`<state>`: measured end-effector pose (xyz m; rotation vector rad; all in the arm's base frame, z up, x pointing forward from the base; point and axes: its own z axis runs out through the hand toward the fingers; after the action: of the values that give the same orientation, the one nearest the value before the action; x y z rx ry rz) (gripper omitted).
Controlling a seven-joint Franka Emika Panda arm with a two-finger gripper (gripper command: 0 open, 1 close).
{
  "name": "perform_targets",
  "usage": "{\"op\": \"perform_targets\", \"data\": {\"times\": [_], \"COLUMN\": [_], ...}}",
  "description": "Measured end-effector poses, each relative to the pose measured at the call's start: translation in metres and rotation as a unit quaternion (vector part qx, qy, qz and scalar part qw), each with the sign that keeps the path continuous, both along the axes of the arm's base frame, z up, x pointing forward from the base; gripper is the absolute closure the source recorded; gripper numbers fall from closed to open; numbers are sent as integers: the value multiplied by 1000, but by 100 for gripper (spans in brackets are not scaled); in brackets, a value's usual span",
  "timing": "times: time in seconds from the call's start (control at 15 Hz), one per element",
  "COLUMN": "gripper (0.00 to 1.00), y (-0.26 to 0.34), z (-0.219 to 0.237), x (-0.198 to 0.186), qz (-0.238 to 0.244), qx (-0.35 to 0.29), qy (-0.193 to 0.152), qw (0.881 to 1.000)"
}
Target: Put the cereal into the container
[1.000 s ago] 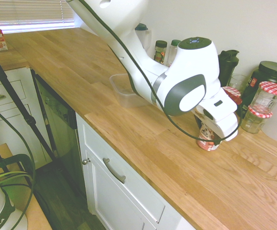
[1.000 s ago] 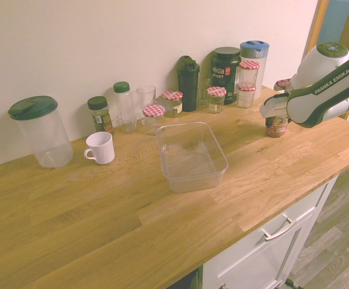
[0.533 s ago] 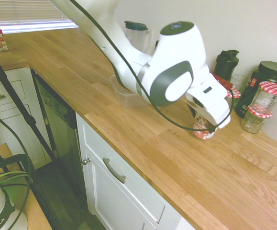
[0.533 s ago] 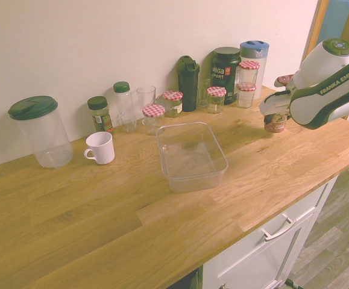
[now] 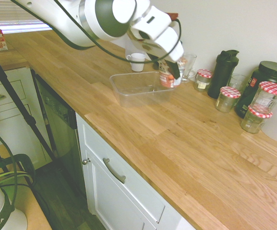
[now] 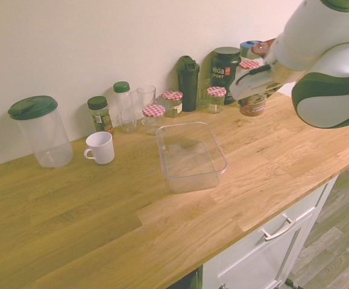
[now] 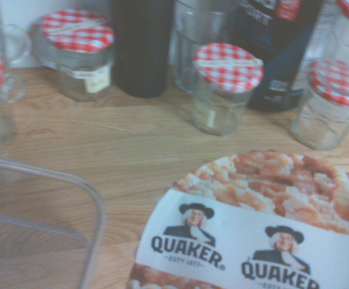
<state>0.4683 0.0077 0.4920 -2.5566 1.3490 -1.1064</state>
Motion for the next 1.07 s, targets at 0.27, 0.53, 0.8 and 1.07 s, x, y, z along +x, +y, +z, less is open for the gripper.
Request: {"op": "perform_targets", "data": {"times": [0.27,0.53,0.8,1.07], "gripper": [100,100,100,100], "y": [56,105,137,133], "z": [-19,-37,-55,-72], "x": [32,53,75,105], "qz": [34,66,87,82], "qx": [-23,-28,-12,0], "qy": [25,54,90,111], "qw": [999,996,992,990]}}
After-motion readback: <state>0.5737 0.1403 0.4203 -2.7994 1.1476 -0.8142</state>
